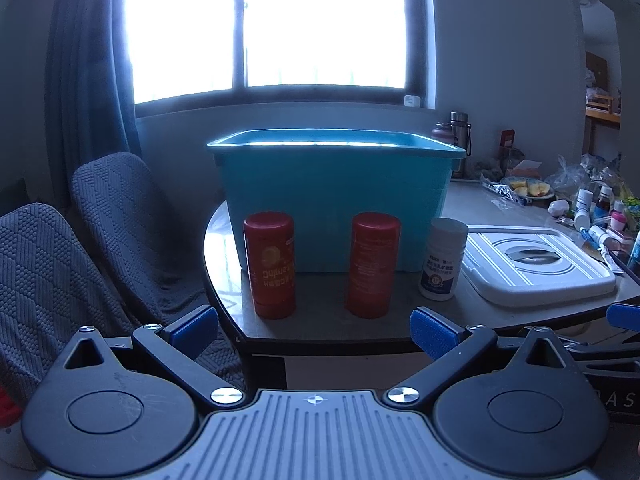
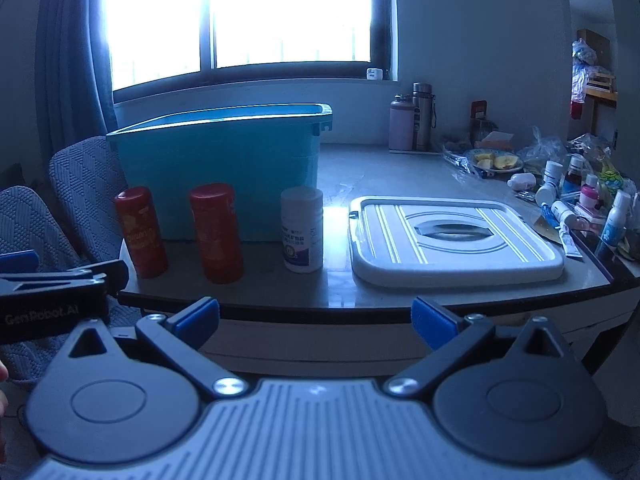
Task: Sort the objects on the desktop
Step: 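Move left tool to a red canister while right tool approaches the white pill bottle, then close left tool on the red canister while right tool grasps the white pill bottle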
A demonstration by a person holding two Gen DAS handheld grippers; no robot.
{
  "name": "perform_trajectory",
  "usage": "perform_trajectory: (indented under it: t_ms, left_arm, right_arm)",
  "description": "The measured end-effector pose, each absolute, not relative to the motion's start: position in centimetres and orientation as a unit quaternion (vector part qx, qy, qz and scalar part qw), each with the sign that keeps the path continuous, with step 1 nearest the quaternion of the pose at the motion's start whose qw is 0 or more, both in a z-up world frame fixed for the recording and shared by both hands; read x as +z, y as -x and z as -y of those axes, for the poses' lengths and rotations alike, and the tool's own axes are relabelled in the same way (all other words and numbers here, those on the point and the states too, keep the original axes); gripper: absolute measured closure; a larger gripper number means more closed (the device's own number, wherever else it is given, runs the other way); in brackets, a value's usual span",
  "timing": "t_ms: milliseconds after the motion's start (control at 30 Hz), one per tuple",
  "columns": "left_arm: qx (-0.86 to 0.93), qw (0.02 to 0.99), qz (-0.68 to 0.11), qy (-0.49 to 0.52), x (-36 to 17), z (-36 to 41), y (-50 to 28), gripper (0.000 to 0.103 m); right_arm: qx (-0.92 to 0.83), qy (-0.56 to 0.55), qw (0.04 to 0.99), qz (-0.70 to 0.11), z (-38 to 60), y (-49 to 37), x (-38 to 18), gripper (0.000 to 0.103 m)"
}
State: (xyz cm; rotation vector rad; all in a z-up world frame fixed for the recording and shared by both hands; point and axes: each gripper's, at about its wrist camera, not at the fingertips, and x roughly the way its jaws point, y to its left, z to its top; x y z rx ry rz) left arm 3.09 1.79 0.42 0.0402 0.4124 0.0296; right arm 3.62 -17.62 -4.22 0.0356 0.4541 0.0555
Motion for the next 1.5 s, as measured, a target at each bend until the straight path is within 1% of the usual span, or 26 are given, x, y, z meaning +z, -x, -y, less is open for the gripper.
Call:
perform_trajectory:
  t_ms: [1367,1433,1467,1500]
  left_arm:
    - [0.061,0.976,-0.208,-0.01,-3.0,-5.3,-18.2,0.0]
    - [0.063,0.976,-0.209,-0.012,-3.3,-5.2,-19.1,0.002]
    - [0.064,0.976,-0.209,-0.013,-3.4,-5.2,-19.3,0.003]
    - [0.063,0.976,-0.207,-0.016,-3.5,-5.1,-19.5,0.023]
  right_arm:
    - [0.048,0.01,0.976,-0.213,15.3,-19.2,-7.5,0.0]
    - [0.053,0.01,0.975,-0.214,15.3,-20.2,-7.7,0.0]
    - [0.058,0.011,0.975,-0.217,15.3,-20.7,-7.8,0.003]
    - [0.066,0.011,0.973,-0.221,15.3,-21.2,-8.0,0.009]
